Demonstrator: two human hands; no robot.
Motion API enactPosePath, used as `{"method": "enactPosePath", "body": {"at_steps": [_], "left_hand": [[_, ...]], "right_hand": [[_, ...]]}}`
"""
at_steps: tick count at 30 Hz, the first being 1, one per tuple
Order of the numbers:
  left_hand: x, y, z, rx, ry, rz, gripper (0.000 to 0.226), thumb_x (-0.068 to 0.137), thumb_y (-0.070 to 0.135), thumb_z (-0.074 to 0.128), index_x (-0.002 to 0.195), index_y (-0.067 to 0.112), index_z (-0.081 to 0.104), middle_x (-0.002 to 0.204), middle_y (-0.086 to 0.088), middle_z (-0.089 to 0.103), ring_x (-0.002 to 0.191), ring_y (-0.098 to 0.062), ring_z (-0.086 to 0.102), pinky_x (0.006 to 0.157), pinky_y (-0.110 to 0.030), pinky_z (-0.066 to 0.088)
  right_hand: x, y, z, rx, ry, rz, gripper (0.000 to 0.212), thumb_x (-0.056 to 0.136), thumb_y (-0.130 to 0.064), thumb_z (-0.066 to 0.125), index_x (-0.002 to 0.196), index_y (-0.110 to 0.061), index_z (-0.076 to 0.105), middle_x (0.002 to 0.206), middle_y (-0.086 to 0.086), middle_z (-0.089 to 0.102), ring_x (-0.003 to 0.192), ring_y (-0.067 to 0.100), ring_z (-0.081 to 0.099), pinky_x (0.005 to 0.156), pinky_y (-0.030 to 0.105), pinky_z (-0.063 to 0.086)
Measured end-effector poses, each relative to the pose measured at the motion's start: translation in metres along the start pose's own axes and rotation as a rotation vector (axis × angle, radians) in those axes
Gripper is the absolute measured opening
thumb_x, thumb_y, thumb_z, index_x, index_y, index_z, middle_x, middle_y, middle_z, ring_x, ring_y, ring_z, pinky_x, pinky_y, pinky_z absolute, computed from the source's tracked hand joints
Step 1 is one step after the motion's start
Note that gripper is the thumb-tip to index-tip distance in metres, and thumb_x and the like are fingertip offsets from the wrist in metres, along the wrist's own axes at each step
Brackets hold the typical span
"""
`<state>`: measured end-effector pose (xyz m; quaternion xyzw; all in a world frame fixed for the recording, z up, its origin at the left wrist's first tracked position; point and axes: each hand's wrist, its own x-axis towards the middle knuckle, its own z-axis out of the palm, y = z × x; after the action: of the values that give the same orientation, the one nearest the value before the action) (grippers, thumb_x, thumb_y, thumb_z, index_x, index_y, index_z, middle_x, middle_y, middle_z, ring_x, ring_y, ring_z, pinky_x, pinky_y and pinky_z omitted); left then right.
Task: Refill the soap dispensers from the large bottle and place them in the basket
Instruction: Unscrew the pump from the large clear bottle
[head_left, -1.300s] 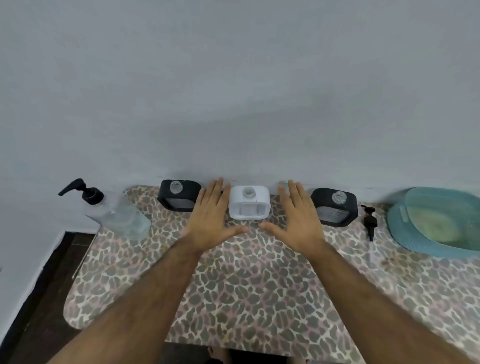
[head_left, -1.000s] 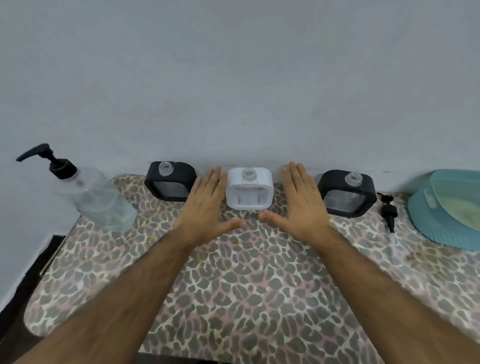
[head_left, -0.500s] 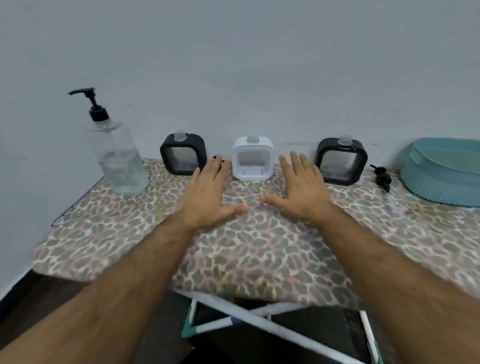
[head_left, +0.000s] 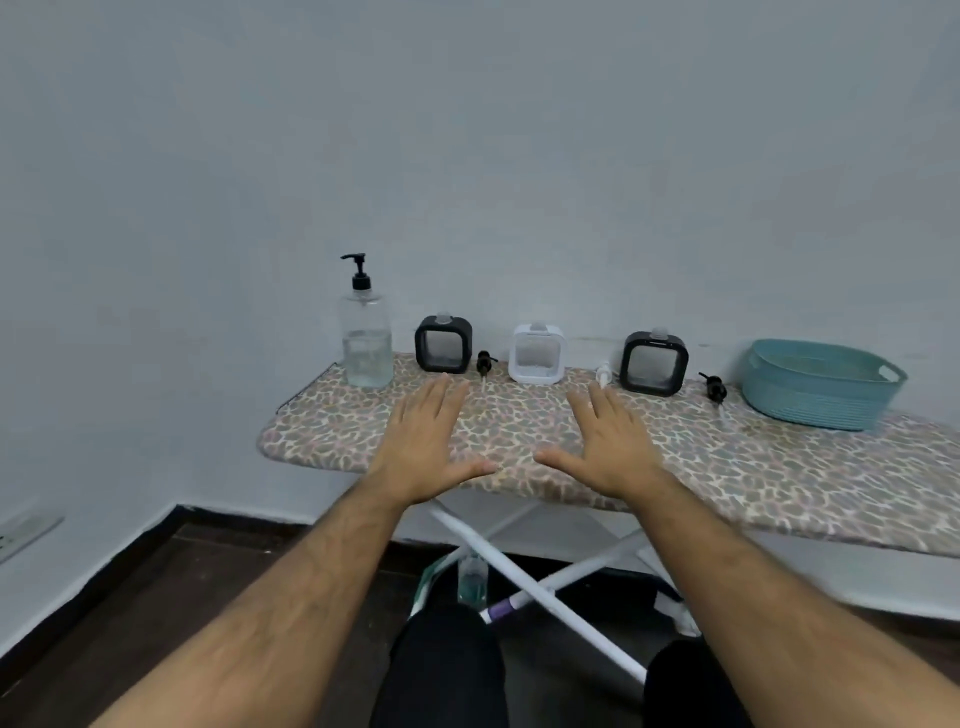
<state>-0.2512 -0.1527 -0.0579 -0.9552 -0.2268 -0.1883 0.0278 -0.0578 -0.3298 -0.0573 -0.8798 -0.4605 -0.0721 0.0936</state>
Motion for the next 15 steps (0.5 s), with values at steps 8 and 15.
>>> {"method": "enactPosePath", "body": {"at_steps": [8,15], "left_hand": [[-0.027,-0.015,-0.023,0.017,0.018,-0.062,0.122,0.064,0.097,0.021,0.158,0.022,0.0,0.166,-0.005,0.0,0.153,-0.021,0.001,0.123,-0.051,0.007],[-0.012,-0.052,-0.034,-0.098,0.071,-0.108,0.113,0.072,0.087,0.042,0.158,0.024,0.006,0.166,-0.003,0.003,0.152,-0.022,0.007,0.122,-0.046,0.011]], "right_hand": [[-0.014,-0.03,-0.014,0.041,0.052,-0.04,0.107,0.077,-0.09,0.032,0.159,-0.025,0.011,0.167,0.008,0.008,0.154,0.027,0.007,0.125,0.049,0.013],[0.027,-0.063,-0.017,0.238,0.128,-0.089,0.099,0.082,-0.076,0.056,0.157,-0.021,0.024,0.161,0.005,0.029,0.147,0.024,0.029,0.119,0.043,0.03]]}}
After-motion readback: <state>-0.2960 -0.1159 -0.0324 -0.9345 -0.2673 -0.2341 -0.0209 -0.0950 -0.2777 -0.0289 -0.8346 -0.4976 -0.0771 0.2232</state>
